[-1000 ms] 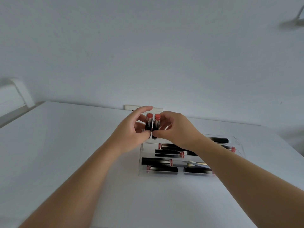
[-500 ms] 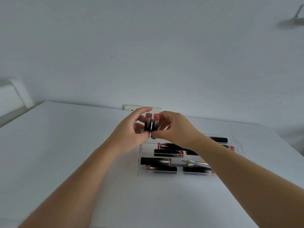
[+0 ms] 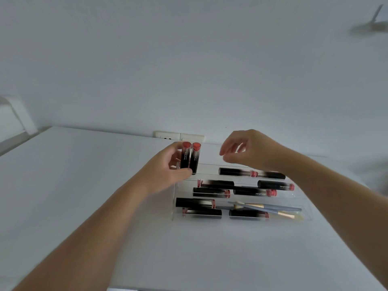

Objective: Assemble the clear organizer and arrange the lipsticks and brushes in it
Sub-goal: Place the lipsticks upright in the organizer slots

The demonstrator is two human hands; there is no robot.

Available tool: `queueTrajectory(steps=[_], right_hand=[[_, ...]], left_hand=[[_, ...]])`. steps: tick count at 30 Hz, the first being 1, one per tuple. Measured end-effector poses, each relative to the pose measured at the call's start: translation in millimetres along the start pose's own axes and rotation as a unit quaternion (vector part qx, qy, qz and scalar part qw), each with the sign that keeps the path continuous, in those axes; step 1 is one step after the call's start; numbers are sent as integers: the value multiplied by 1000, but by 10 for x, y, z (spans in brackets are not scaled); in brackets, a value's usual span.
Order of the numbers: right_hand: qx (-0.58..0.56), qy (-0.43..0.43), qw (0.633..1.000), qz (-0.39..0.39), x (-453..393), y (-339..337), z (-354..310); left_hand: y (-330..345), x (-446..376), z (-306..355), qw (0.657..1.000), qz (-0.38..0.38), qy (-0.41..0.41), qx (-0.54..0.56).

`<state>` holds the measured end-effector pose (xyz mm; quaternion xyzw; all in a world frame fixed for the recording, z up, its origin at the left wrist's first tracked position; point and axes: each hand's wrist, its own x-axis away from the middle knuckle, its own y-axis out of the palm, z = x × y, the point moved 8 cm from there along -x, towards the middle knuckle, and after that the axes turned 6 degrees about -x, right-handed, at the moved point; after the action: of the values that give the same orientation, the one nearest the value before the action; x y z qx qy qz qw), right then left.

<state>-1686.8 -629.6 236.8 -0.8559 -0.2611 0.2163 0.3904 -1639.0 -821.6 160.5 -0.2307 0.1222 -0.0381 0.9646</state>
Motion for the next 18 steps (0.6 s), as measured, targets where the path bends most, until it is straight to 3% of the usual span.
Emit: queueTrajectory(steps=[8, 18], right_hand=[[109, 17, 983, -149, 9, 91, 98], [231, -35, 954, -186, -124, 270, 67]], left_hand=[[79, -17, -131, 999, -15, -44, -22], [122, -11, -144, 998, -27, -52, -15]])
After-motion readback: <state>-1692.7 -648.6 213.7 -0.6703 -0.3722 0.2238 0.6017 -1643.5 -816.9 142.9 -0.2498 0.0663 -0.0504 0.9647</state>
